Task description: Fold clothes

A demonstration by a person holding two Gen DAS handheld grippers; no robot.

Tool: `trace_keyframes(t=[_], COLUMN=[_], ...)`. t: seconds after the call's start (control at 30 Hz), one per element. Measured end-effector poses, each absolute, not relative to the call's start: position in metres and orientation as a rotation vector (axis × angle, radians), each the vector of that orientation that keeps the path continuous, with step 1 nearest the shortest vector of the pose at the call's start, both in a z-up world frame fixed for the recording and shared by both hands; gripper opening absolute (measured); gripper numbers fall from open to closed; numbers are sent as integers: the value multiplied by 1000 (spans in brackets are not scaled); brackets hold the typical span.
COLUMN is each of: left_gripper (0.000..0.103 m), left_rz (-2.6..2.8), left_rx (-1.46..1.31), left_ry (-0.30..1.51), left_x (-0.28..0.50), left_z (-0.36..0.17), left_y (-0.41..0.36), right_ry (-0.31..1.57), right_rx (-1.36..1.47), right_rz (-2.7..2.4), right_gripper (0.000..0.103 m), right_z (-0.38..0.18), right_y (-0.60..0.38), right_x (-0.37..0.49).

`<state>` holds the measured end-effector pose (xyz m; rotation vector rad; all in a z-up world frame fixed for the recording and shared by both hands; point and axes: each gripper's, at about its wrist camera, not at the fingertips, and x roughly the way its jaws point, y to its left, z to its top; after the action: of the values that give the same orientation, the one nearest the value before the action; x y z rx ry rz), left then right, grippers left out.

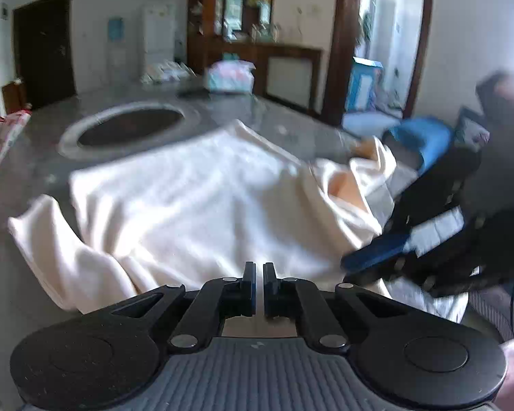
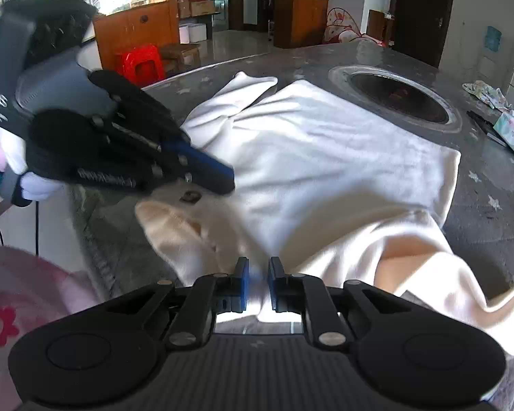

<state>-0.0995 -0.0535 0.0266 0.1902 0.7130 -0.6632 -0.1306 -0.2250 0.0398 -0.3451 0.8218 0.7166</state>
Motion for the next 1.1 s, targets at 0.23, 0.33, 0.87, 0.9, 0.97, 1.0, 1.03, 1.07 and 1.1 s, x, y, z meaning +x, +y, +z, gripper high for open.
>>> trace_keyframes(t=[0.23,0.33,0.87,0.9,0.97,1.0,1.03,1.07,1.1], left_gripper=[8,8,10,10,10,10,11,11,12], left_rz=[-652,-675,-782,-781,-783,-783,-785,-786,-787], left_rx=[210,213,196,194,194,195,194,192,190], left_ry=[722,683,713,714,714,713,713,713,712], left_x=[-108,-108,-108,-107,-108,-108,-108,-108,-108], left_z=[26,38,21,21,21,21,20,20,20], left_y=[-45,-54,-106,-106,-107,-107,-107,-107,-107], right_ry=[793,744,735,742,763,779,796,811,826], right_rx=[-252,-208,-18,-14,-17,-21,-26,-33,-40], right_rz=[686,588,41,27,4,-2,-6,-6,-5], right_gripper=[21,22,51,51,47,46,40,35,25], right_z=[57,69,50,46,41,39,37,35,33], right_y=[-253,-273,-365,-368,-373,-375,-377,-377,-378], right_x=[-140,-134,-44,-40,-33,-32,-31,-31,-31])
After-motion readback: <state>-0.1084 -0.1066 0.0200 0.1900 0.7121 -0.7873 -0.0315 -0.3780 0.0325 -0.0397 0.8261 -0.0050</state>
